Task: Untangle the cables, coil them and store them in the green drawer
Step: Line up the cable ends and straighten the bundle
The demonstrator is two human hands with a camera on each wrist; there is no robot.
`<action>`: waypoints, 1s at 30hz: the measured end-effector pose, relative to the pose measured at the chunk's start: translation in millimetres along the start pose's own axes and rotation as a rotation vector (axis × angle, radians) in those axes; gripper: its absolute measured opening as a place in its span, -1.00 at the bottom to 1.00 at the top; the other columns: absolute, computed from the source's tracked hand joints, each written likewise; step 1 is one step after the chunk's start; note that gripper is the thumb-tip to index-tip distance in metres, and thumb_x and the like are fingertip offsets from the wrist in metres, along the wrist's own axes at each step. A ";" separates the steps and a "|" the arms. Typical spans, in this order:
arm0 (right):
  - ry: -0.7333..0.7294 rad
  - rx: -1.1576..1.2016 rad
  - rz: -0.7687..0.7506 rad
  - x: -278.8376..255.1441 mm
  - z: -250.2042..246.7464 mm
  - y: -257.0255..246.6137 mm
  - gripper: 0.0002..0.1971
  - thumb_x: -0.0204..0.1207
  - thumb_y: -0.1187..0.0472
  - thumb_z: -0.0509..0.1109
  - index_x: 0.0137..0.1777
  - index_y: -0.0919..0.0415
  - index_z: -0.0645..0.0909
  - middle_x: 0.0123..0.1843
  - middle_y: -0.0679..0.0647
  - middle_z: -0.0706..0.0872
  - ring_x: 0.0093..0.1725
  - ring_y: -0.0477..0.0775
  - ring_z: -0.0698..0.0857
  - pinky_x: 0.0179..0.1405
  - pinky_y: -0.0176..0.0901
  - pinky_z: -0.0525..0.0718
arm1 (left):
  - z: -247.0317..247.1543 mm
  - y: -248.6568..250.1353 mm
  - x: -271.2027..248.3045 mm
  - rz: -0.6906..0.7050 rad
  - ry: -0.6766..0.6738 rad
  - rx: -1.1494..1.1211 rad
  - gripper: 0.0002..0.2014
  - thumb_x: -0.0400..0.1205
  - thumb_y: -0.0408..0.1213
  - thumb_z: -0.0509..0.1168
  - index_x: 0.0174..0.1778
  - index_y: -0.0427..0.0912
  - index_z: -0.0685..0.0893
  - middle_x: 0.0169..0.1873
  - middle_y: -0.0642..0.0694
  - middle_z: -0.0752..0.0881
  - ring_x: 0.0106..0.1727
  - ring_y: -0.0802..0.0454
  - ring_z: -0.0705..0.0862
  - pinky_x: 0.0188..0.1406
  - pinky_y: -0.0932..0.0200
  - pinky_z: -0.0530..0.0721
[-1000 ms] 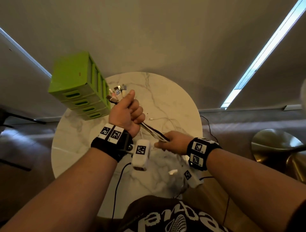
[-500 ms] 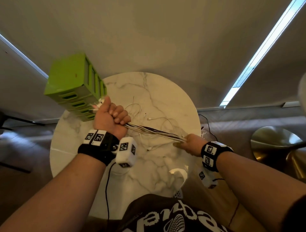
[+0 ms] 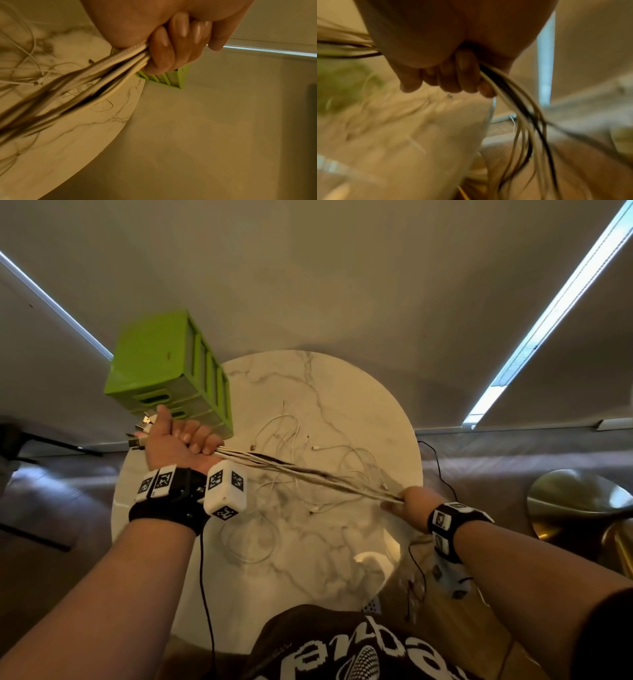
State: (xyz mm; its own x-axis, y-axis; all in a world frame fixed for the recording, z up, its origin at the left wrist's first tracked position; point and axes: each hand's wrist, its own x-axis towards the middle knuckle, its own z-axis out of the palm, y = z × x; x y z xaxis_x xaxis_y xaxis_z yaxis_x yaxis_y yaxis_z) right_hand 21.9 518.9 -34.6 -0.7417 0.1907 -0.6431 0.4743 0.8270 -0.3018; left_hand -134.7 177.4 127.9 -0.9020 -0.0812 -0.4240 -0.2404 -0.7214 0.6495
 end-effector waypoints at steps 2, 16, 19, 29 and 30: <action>-0.115 -0.147 0.002 4.3 5.2 -1.8 -0.53 0.59 -0.34 0.33 0.03 0.08 0.73 -0.05 0.05 0.75 -0.03 0.10 0.73 0.05 -0.08 0.69 | 0.1 -1.9 -1.5 -0.013 -0.005 0.005 -0.46 0.77 0.09 0.19 -0.51 -0.02 0.24 -0.65 0.06 0.21 -0.64 0.11 0.10 -0.65 0.22 0.05; -0.151 0.264 -0.441 -30.8 -18.8 -131.0 -0.61 0.61 -0.32 0.35 -0.22 -0.02 0.62 -0.36 -0.08 0.70 -0.31 -0.02 0.66 -0.19 -0.09 0.61 | 39.4 -44.3 -23.5 -0.123 -0.096 0.038 -0.46 0.75 0.01 0.23 -0.54 -0.01 0.26 -0.65 0.07 0.21 -0.66 0.12 0.11 -0.68 0.21 0.06; -0.142 0.030 -0.346 -25.0 -9.0 -104.9 -0.54 0.66 -0.34 0.25 -0.28 0.00 0.54 -0.32 0.01 0.62 -0.21 0.14 0.66 -0.23 -0.07 0.53 | 37.1 -39.6 -22.5 -0.111 -0.093 0.072 -0.50 0.74 -0.01 0.26 -0.49 -0.01 0.25 -0.64 0.07 0.22 -0.67 0.12 0.12 -0.68 0.21 0.09; 0.091 0.810 -0.806 -63.5 -99.3 -172.9 -0.32 0.41 -0.20 0.58 0.49 -0.11 0.43 0.44 -0.16 0.61 0.48 -0.16 0.57 0.50 0.11 0.58 | 47.6 -82.2 -65.7 -0.047 -0.251 0.826 -0.72 0.74 -0.44 0.21 -0.30 -0.17 0.51 -0.56 -0.11 0.48 -0.66 0.02 0.47 -0.61 0.17 0.45; 0.080 0.821 -0.854 -69.4 -107.8 -183.5 -0.28 0.44 -0.10 0.63 0.54 -0.11 0.39 0.48 -0.14 0.58 0.51 -0.15 0.55 0.51 0.11 0.57 | 50.5 -84.0 -69.0 -0.094 -0.259 0.982 -0.78 0.77 -0.44 0.17 -0.16 -0.14 0.59 -0.39 -0.18 0.63 -0.48 -0.02 0.64 -0.45 -0.01 0.63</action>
State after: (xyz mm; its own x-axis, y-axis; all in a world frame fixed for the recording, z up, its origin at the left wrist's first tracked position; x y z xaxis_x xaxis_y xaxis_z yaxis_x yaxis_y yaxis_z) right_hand -64.7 411.0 141.2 -0.9793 -0.2013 0.0228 -0.0481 0.1219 -0.9914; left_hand -70.4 278.3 134.5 -0.8863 0.1816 -0.4259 -0.3970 0.1752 0.9009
